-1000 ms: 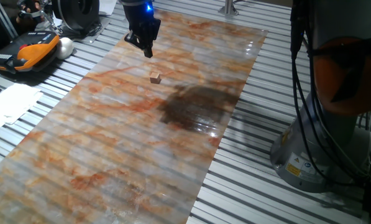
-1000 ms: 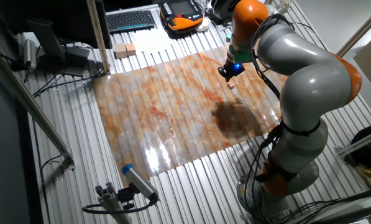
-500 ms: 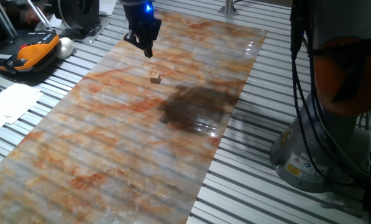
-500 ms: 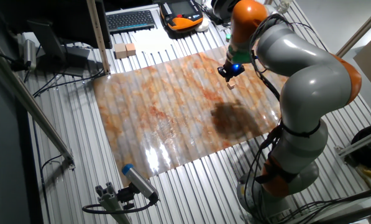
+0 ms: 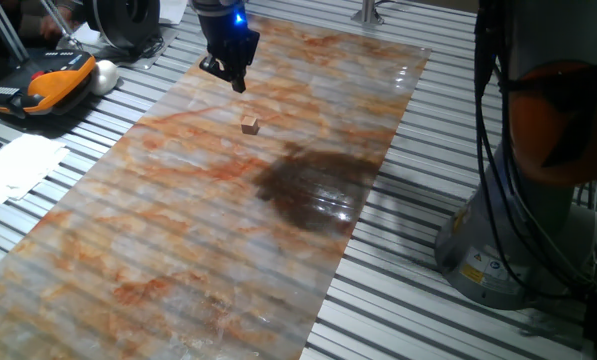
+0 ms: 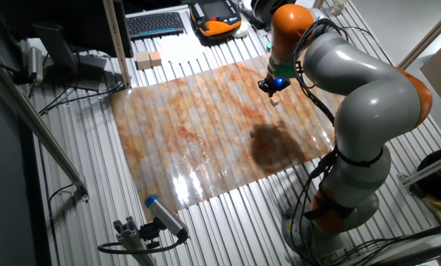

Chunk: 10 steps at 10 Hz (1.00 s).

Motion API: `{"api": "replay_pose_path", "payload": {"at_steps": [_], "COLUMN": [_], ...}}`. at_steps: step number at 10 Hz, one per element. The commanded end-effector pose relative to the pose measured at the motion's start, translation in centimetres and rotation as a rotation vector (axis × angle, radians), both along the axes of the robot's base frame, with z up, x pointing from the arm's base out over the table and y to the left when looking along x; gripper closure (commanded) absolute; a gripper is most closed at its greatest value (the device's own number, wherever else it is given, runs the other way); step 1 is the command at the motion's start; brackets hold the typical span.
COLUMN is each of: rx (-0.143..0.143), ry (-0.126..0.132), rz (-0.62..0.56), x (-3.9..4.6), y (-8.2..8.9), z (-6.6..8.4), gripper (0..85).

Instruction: Use the gripper to push the small block from left to right

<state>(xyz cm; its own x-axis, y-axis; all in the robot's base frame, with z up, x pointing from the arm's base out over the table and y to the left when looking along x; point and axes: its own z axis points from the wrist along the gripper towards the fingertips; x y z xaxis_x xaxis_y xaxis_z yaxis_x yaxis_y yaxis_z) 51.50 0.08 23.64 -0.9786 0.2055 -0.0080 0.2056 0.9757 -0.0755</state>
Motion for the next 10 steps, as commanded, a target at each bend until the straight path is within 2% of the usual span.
{"api": "replay_pose_path", "payload": {"at_steps": [1,2,3,4,6,8,9,10], "rx": [0.021,0.042,0.001,-0.012,-0.002,0.024,0.028,0.046], "ry": [-0.009,-0.005,-0.02,-0.024,-0.014,-0.007,-0.015,-0.018], "rz": [0.007,0.001,-0.001,0.0,0.04,0.093,0.108,0.124], "x": [0.0,0.0,0.0,0.0,0.0,0.0,0.15,0.83], "y": [0.0,0.0,0.0,0.0,0.0,0.0,-0.5,-2.1], "z": [0.0,0.0,0.0,0.0,0.0,0.0,-0.2,-0.9], "gripper": [85.0,85.0,85.0,85.0,85.0,85.0,85.0,85.0]}}
